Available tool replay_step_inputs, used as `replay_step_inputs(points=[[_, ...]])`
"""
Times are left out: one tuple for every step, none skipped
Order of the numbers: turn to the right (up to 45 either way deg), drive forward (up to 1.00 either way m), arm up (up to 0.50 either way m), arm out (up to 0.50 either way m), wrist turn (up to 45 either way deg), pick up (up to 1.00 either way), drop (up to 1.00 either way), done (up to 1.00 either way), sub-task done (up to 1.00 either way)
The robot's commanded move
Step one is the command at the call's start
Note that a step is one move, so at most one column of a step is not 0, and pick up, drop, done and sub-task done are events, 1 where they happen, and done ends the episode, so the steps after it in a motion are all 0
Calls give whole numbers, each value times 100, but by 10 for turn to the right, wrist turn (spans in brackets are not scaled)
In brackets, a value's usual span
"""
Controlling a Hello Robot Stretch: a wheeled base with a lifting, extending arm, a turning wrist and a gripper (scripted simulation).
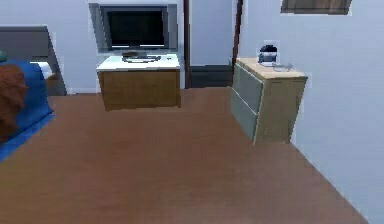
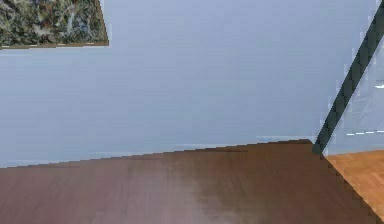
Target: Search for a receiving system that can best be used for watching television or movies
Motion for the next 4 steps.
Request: replay_step_inputs(points=[[-30,0,0,0,0,0,0,0,0],[0,85,0,0,0,0,0,0,0],[-150,0,0,0,0,0,0,0,0],[0,100,0,0,0,0,0,0,0]])
